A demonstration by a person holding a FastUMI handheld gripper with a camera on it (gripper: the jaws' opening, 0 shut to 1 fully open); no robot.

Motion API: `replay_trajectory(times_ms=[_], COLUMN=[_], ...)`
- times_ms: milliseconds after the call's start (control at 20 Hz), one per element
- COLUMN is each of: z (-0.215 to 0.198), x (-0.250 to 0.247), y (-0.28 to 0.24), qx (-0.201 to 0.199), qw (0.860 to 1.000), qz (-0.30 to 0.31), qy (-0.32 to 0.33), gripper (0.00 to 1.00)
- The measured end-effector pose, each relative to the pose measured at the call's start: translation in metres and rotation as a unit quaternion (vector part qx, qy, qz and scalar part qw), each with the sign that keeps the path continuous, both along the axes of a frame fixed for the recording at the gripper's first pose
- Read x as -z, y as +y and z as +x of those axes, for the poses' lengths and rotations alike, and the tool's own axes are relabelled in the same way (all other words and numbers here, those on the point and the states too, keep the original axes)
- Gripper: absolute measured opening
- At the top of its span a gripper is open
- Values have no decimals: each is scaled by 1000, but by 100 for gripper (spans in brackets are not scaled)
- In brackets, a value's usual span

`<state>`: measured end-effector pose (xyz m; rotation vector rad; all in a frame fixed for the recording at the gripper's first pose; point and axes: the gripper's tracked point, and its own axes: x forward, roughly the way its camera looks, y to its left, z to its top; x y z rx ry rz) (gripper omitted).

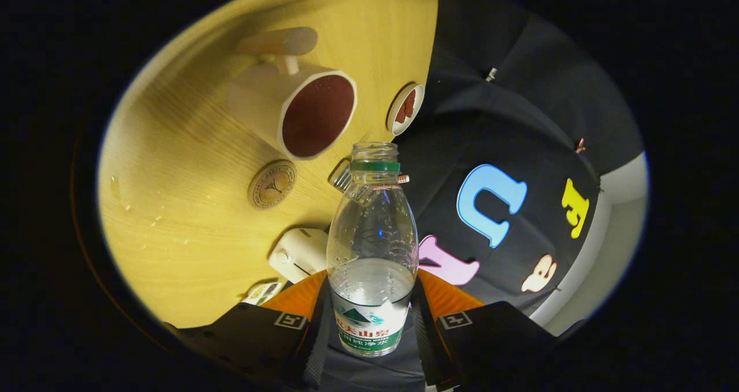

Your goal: Take the bottle from table, then pour the juice into the cup, finally place the bottle on the coaster

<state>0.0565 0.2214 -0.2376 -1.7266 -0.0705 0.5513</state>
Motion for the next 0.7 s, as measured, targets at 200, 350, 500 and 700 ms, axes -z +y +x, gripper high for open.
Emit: replay_trajectory(times_ms=[200,350,500,700], z=[-15,-25,-36,-45], x=[22,35,41,58], y=[2,2,13,17], qx=[65,110,116,149], qw=[982,947,901,803], qz=[148,255,357,484], qy=[98,163,219,313], gripper=[68,68,68,68])
